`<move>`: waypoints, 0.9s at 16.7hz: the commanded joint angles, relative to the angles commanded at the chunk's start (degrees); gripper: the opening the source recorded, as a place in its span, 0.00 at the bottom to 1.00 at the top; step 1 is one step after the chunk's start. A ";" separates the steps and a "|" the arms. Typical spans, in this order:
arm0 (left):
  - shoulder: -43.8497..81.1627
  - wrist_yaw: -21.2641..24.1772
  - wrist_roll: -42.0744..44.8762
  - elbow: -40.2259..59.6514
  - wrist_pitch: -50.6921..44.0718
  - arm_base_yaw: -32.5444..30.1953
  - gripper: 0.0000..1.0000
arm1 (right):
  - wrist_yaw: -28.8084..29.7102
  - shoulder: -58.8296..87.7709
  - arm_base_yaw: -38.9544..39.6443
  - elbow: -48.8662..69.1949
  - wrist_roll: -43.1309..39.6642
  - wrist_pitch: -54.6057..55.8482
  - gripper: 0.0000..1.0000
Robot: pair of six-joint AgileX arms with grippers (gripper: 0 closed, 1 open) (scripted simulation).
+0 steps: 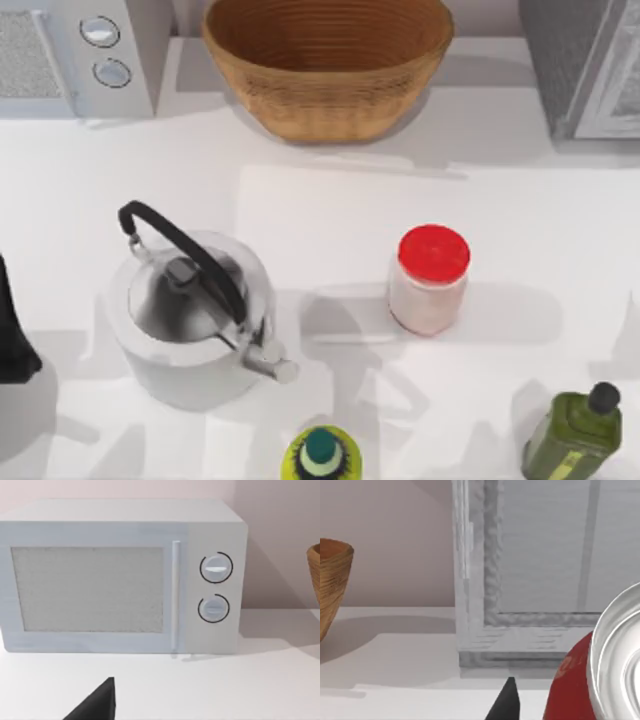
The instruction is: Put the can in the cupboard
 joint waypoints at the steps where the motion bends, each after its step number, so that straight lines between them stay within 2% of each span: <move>1: 0.00 0.00 0.00 0.00 0.00 0.00 1.00 | 0.00 0.00 0.00 0.00 0.00 0.00 0.00; 5: 0.00 0.00 0.00 0.00 0.00 0.00 1.00 | 0.08 2.08 0.75 1.93 0.12 -0.44 0.00; 8: 0.00 0.00 0.00 0.00 0.00 0.00 1.00 | 0.28 8.62 2.56 9.12 0.10 -2.26 0.00; 11: 0.00 0.00 0.00 0.00 0.00 0.00 1.00 | 0.89 18.42 4.84 21.48 0.13 -5.06 0.00; 15: 0.00 0.00 0.00 0.00 0.00 0.00 1.00 | 2.59 34.19 7.73 43.88 0.27 -9.85 0.00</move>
